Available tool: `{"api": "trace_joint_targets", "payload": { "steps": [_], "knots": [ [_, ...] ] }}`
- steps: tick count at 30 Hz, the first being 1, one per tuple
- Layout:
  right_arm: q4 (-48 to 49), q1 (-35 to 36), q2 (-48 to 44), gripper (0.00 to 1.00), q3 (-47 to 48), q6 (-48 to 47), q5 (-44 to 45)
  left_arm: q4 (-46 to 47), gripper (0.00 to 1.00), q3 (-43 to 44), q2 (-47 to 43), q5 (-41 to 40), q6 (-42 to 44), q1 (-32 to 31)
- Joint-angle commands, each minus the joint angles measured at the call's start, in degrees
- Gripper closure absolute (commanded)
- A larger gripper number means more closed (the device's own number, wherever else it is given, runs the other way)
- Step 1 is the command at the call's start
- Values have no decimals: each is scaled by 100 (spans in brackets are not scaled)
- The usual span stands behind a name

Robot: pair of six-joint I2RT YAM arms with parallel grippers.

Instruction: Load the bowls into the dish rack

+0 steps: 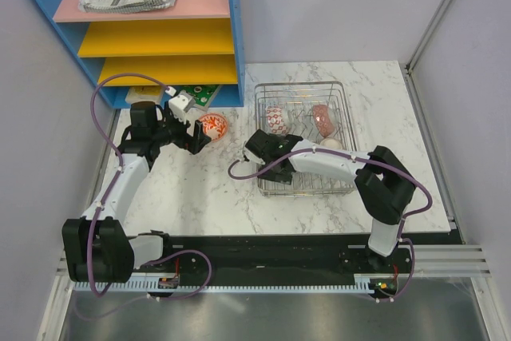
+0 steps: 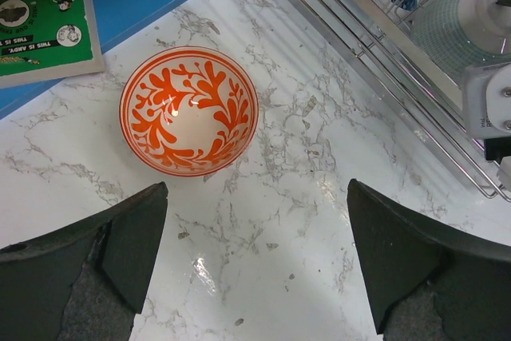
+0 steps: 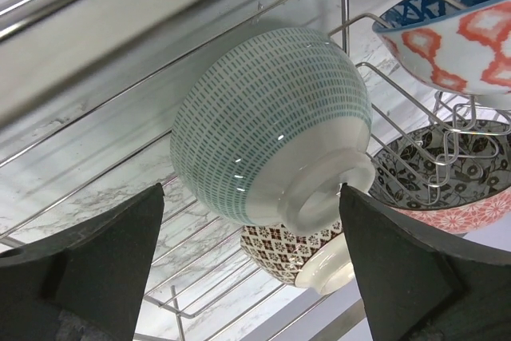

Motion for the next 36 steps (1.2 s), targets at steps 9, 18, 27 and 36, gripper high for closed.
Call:
{"api": "trace_joint_targets", "payload": {
  "steps": [9, 18, 27, 36],
  "knots": [
    [197, -129, -947, 2, 533, 90, 283, 161, 0, 36, -99, 134, -130, 40],
    [724, -647, -1396, 39, -126, -217, 743, 284, 0, 238, 727, 11, -77, 31],
    [742, -868, -1273, 100, -434, -288, 251, 372, 0, 133, 623, -68, -77, 31],
    [883, -868, -764, 100, -672, -148, -285, 416, 0, -8, 482, -165, -77, 40]
  ]
}}
